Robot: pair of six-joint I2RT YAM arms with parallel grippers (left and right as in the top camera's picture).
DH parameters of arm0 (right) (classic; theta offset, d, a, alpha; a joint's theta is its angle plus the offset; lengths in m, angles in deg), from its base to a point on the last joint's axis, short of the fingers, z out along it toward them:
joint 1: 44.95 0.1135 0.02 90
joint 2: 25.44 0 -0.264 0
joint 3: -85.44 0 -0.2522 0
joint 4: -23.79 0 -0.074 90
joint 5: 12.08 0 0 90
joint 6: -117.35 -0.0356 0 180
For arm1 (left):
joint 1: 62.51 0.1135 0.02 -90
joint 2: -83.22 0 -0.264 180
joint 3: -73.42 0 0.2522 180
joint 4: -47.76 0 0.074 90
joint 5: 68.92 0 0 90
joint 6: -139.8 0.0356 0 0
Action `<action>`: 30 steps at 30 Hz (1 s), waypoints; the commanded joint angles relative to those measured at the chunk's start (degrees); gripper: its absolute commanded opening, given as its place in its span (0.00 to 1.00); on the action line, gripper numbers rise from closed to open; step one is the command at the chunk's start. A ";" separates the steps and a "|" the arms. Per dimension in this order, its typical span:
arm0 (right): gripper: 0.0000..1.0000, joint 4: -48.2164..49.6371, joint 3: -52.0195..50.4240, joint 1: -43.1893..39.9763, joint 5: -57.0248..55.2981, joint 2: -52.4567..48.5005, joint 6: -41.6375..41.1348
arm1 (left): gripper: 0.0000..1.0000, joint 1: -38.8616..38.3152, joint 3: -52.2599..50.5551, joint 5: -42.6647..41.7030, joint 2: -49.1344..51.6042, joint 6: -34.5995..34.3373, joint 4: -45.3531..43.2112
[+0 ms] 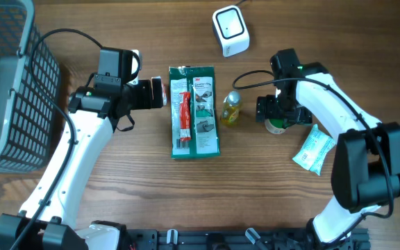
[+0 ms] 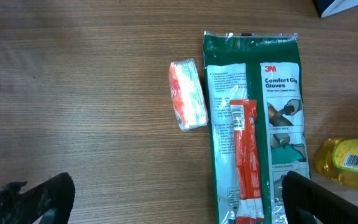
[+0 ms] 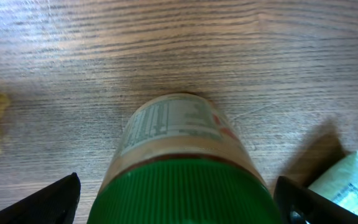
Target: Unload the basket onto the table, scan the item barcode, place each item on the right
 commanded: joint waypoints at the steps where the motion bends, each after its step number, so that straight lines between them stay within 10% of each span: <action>1: 0.99 0.46 -0.28 -0.09 1.01 -1.46 1.99 | 1.00 0.11 0.59 0.57 -0.31 0.24 -0.15; 12: 0.91 3.02 -2.01 -0.09 0.92 -1.46 2.71 | 1.00 0.11 0.59 0.57 -0.31 0.24 -0.15; 22: 0.38 -0.68 0.55 -1.01 1.11 1.77 2.86 | 1.00 0.11 0.59 0.57 -0.31 0.24 -0.15; 30: 0.38 -8.63 3.39 -1.51 3.98 17.94 3.02 | 1.00 0.11 0.59 0.57 -0.31 0.24 -0.15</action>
